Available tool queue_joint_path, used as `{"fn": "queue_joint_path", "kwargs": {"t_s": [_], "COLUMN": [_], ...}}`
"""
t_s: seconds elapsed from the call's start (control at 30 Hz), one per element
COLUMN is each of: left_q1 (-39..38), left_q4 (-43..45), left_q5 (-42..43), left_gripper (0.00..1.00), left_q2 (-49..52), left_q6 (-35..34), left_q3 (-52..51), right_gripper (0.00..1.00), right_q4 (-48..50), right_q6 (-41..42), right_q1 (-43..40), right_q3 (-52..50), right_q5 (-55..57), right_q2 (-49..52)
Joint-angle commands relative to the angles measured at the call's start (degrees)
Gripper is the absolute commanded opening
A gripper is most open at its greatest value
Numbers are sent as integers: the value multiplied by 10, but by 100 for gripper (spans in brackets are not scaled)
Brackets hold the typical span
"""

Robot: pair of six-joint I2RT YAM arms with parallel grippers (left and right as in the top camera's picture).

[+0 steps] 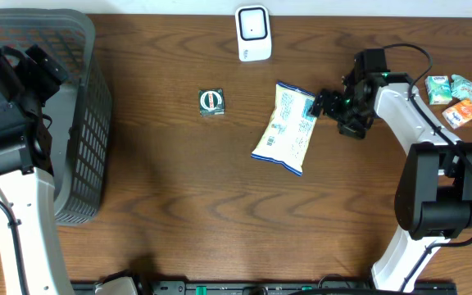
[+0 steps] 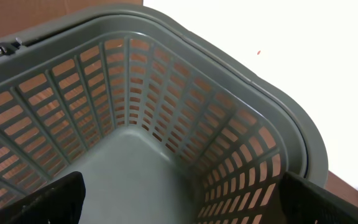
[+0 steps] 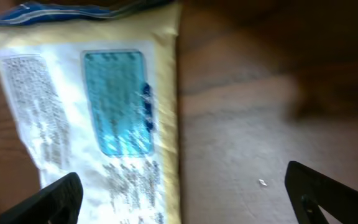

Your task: Scan the item barcode

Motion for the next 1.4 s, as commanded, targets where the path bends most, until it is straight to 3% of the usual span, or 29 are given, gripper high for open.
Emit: {"fn": "queue_joint_path", "kwargs": {"t_s": [0.0,0.4,0.53,0.6,0.63,0.7,0.77,0.8,1.13,1.37], "left_q1": [3,3,3,3,3,3,3,3,3,3], "left_q4": [0,0,0,0,0,0,0,0,0,0], "left_q5": [-1,-1,-1,-1,-1,-1,-1,-1,-1,-1], "left_gripper": [98,98,98,98,98,98,98,98,98,98], "left_q2": [2,2,2,2,2,2,2,2,2,2], "left_q6": [6,6,6,6,6,6,6,6,6,6], "left_q3": [9,9,9,9,9,9,9,9,9,9], "right_gripper": [99,99,90,79,62,40,4,1,1,1], "right_q4": [27,102,106,107,108,113,120,123,134,144], "right_q6": [-5,40,42,42,42,42,32,27,-30,-76], "right_q1": [11,62,72,73,73,73,73,73,39,20], "right_q3": [-26,-49,-49,-49,-49,-49,-49,-49,-38,-35], "right_q5": [-27,-53,-44,-40,-38,-35,-36,-37,-217,-283], "right_q2": [5,63,86,96,101,105,107,107,74,-44]}}
